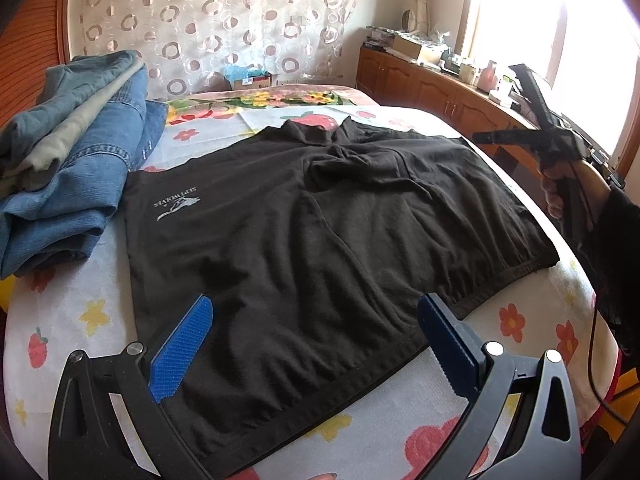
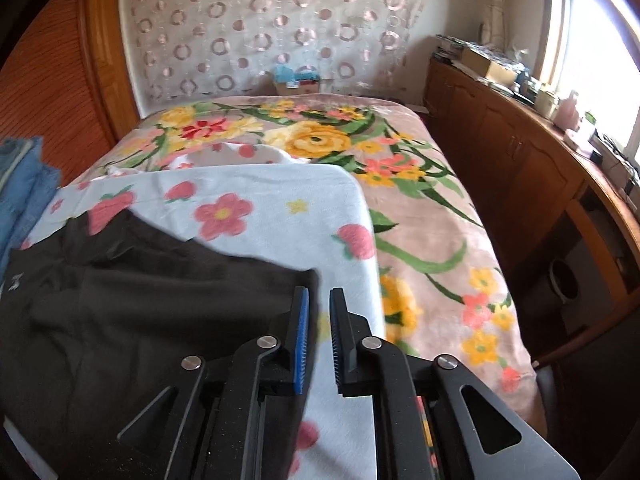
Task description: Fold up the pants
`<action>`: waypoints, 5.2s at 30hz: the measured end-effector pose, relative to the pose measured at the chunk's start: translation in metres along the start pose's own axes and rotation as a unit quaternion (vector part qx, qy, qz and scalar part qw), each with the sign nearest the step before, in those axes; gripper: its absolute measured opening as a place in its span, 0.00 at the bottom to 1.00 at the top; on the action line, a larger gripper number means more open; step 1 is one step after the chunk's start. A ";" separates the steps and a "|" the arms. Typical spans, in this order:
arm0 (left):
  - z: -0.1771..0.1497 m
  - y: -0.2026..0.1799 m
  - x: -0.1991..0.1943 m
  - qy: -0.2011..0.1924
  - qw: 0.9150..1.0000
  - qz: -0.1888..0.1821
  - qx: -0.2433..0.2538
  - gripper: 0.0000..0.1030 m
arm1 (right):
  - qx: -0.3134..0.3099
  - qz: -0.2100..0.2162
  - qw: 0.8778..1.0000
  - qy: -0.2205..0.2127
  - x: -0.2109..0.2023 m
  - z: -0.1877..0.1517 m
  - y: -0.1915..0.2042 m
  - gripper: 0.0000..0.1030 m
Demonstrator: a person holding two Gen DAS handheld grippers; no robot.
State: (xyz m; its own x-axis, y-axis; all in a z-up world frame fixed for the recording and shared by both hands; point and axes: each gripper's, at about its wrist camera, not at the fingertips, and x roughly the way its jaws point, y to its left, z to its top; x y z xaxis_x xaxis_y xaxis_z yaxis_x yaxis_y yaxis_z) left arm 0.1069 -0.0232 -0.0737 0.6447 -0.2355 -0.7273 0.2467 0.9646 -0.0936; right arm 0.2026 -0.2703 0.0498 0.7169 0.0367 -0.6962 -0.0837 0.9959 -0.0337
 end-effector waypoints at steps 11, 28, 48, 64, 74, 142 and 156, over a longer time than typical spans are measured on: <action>-0.013 0.015 -0.018 -0.005 1.000 0.026 -0.002 1.00 | -0.045 0.062 0.997 -0.034 -0.101 -0.105 0.011 0.40; -0.046 0.055 -0.042 -0.015 0.998 0.044 -0.039 0.96 | -0.018 0.063 0.997 -0.033 -0.165 -0.185 0.014 0.40; -0.065 0.052 -0.038 -0.008 0.999 0.017 -0.051 0.52 | -0.016 0.062 0.997 -0.040 -0.154 -0.175 0.032 0.40; -0.067 0.047 -0.038 -0.010 0.999 0.026 -0.041 0.52 | -0.002 0.069 0.997 -0.040 -0.150 -0.178 0.026 0.40; -0.069 0.046 -0.039 -0.016 0.999 0.020 -0.044 0.26 | 0.011 0.059 0.997 -0.048 -0.145 -0.175 0.022 0.40; -0.075 0.031 -0.071 0.001 1.000 0.019 -0.013 0.10 | 0.001 0.093 0.994 -0.058 -0.170 -0.188 0.018 0.34; -0.021 -0.013 -0.063 -0.021 0.998 -0.012 0.058 0.09 | 0.010 0.107 0.993 -0.054 -0.153 -0.192 0.014 0.34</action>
State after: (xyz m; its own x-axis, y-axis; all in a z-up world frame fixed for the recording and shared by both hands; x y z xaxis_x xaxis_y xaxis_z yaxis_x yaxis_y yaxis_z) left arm 0.0474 -0.0179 -0.0410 0.6667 -0.2664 -0.6961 0.3432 0.9388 -0.0306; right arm -0.0410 -0.2777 0.0179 0.7540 0.2549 -0.6054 -0.2290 0.9658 0.1215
